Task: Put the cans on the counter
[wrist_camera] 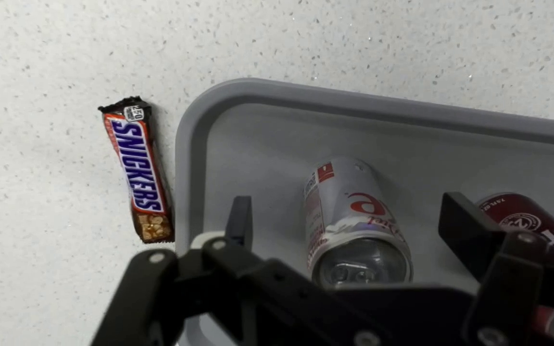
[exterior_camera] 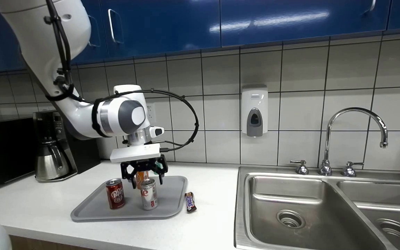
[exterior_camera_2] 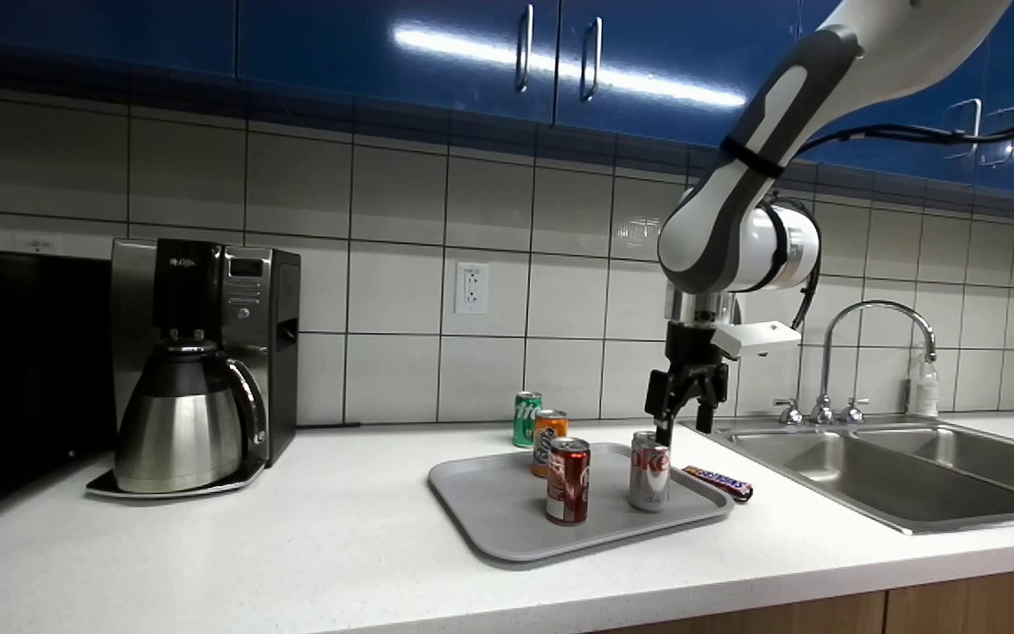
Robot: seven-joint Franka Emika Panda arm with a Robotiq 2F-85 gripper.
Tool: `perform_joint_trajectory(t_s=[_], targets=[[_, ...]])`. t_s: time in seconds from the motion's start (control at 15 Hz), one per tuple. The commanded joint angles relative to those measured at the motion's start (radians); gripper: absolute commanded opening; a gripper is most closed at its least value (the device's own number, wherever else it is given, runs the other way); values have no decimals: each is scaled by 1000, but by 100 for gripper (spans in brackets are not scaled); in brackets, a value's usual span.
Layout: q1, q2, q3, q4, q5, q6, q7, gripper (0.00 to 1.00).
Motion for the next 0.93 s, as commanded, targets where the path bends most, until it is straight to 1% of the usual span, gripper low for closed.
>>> perform_joint_trajectory(t_s=[0.0,0.4,0.87], targets=[[-5,31,18,14,-3,39,30,100],[-3,93,25,50,-14,47,63,100],[1,149,32,118,-15,35,91,100]])
